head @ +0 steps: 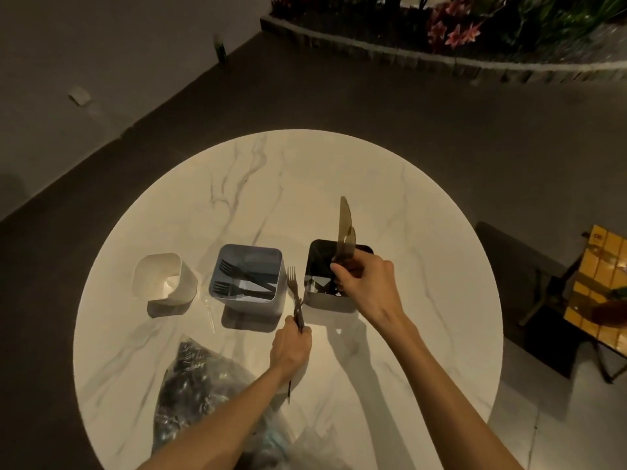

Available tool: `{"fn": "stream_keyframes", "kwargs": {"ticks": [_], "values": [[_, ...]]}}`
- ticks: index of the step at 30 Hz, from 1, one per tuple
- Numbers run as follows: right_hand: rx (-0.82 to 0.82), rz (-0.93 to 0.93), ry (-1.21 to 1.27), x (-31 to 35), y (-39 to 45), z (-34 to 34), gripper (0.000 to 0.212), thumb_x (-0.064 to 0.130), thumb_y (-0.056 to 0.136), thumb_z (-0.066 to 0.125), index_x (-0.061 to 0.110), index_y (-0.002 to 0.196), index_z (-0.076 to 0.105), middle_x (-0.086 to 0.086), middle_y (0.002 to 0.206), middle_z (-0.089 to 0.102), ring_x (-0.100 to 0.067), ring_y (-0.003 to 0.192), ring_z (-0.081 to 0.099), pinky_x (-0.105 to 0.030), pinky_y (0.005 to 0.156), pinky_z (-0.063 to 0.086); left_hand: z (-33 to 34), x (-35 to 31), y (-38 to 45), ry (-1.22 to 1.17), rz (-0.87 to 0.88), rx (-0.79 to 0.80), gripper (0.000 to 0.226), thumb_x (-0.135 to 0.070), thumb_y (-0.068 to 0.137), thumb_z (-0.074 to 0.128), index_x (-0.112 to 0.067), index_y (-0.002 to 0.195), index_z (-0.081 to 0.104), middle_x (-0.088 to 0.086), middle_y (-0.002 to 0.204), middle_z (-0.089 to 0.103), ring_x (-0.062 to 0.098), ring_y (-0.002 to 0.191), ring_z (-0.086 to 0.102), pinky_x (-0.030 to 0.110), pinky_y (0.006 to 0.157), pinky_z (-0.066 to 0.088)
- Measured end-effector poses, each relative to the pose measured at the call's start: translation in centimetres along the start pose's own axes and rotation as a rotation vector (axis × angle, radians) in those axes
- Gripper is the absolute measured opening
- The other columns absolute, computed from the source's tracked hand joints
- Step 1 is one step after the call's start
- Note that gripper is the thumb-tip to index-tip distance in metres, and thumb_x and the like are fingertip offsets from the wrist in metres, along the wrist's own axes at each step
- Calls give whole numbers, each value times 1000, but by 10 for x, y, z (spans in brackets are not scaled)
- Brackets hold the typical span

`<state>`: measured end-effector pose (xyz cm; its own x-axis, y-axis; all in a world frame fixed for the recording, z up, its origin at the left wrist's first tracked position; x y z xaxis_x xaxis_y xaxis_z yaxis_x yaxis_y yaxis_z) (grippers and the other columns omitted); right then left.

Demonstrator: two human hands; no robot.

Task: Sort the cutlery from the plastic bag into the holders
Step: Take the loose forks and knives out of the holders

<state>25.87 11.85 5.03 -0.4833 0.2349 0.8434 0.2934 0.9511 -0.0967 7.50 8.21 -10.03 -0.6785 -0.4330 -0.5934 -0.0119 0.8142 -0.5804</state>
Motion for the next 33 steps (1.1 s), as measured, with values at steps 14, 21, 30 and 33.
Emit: {"fn": "stream_keyframes", "kwargs": {"ticks": [14, 21, 30, 33], "values": [[204, 56, -215, 6, 11, 37, 22, 24, 89, 72, 18, 110, 75, -1, 101, 75, -17, 91, 69, -27, 79, 55, -72, -11, -70, -44, 279, 79, 19, -37, 105, 44, -23, 111, 54, -6, 69, 58, 14, 61, 58, 44, 65, 54], [163, 46, 13, 63, -16, 21, 29, 44, 91, 67, 20, 106, 71, 9, 85, 73, -5, 68, 68, -28, 74, 59, -130, -39, -97, -377, 260, 85, 14, -25, 103, 52, -15, 95, 55, -7, 59, 51, 8, 55, 48, 19, 52, 39], [283, -19, 499, 157, -37, 31, 11, 20, 96, 66, 9, 97, 69, -11, 81, 75, -9, 60, 60, -18, 55, 45, -189, -78, -108, -620, 248, 161, 39, -39, 104, 47, -5, 98, 66, 10, 80, 75, 26, 60, 65, 31, 64, 53], [369, -125, 372, 171, -50, 43, 7, 21, 93, 69, 16, 89, 72, -3, 76, 74, -7, 68, 68, -17, 59, 48, -210, -75, -101, -595, 200, 87, 49, -51, 103, 44, -12, 108, 73, 6, 98, 78, 23, 93, 74, 43, 86, 57]]}}
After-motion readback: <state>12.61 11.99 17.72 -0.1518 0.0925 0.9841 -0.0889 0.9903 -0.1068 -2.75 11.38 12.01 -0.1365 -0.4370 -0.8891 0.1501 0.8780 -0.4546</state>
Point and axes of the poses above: each hand's wrist, its own y-axis towards the middle knuckle, its own z-axis out of the palm, x = y × z, the point moved 7 cm from there along y, towards the middle knuckle
